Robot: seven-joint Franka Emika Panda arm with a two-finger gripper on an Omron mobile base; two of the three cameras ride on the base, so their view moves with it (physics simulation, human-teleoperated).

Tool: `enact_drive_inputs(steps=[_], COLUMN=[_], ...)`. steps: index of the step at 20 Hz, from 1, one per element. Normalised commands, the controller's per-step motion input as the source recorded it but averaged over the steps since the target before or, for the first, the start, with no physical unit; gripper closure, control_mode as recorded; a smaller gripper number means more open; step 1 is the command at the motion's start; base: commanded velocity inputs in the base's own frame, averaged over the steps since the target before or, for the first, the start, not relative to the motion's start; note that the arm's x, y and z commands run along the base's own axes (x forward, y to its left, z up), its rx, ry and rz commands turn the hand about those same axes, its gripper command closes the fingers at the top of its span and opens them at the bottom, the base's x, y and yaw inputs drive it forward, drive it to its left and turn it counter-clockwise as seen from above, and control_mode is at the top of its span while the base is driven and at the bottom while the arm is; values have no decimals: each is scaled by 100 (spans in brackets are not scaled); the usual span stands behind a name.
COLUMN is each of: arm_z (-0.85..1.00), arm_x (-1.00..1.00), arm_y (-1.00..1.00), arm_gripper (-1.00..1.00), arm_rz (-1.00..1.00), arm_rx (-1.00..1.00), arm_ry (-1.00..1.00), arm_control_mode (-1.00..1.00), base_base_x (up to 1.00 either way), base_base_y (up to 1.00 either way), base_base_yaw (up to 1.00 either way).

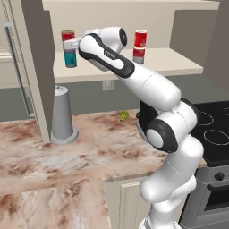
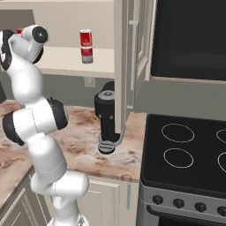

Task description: Stack two cans on top of the other two cans in the cabinet.

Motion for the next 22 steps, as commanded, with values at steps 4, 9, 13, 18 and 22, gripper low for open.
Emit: enact_drive_inputs(steps=[4, 9, 13, 18, 22], arm_z=[0, -4, -2, -5, -10], arm_x=[-22, -50, -64, -73, -64], arm_y=[-4, -14, -29, -47, -60], arm_gripper=[-100, -100, -100, -100, -100], arm_rz=[0, 0, 0, -4, -8], arm_rx=[0, 0, 0, 0, 0], arm_ry=[2, 1, 0, 0, 4], arm_control_mode=[-100, -100, -100, -100, -100], base_base_x=[0, 0, 0, 0, 0], base_base_y=[0, 0, 0, 0, 0], base_base_yaw=[0, 0, 0, 0, 0])
